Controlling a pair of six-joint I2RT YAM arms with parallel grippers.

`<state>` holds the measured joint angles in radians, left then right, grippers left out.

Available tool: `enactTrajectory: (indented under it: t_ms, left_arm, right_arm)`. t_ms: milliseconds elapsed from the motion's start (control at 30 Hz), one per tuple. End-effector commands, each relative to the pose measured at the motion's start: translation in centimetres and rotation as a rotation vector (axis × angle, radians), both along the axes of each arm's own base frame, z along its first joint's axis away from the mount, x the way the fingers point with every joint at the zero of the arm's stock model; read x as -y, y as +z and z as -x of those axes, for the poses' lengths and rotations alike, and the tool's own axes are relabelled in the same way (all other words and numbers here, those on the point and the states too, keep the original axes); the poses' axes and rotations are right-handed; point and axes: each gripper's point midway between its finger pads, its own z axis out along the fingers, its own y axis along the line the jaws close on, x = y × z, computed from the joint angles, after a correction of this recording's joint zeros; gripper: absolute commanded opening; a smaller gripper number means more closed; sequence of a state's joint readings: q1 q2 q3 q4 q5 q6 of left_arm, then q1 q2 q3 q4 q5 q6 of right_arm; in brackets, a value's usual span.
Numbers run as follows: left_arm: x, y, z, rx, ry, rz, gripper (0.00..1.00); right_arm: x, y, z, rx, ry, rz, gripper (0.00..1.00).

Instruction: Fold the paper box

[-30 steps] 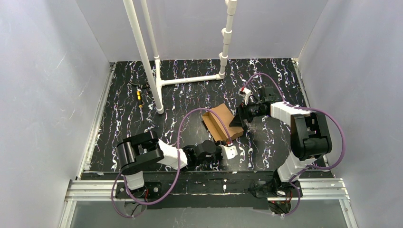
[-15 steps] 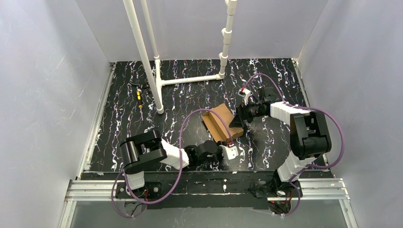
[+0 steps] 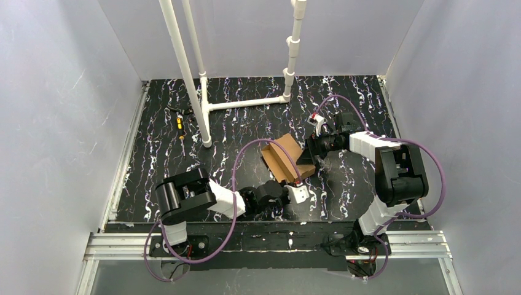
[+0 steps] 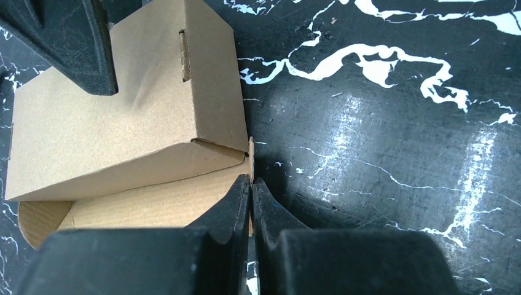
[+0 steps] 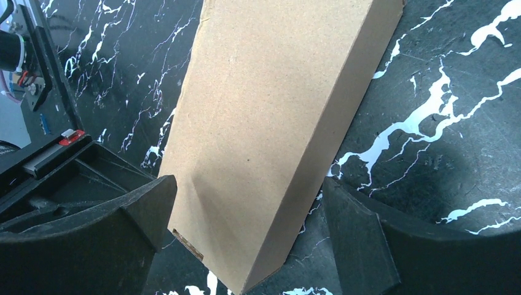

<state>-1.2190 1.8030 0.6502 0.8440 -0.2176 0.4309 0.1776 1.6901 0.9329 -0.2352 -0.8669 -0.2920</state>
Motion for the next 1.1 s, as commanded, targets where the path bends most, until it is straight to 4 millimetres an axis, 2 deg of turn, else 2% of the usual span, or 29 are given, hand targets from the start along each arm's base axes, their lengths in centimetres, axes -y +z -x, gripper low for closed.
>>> enactTrajectory:
  t_ms: [0, 467, 667, 1067]
  left_arm:
    - [0.2, 0.9, 0.0, -0.066, 0.025, 0.051, 0.0]
    - [-1.2, 1.3, -1.0, -0.231, 0.145, 0.178, 0.0]
    - [-1.6, 1.4, -1.1, -0.261, 0.172, 0.202, 0.0]
    - [-1.8, 1.2, -1.4, -0.296, 0.214, 0.227, 0.0]
  right_arm:
    - [0.1, -0.1, -0.2, 0.007, 0.004, 0.0, 0.98]
    - [0.5, -0.9, -0.5, 0.001, -0.015, 0.041, 0.97]
    - [1.0, -1.9, -0.7, -0.017, -0.031, 0.083, 0.93]
    - [1.2, -2.2, -0.7, -0.022, -0.039, 0.097, 0.9]
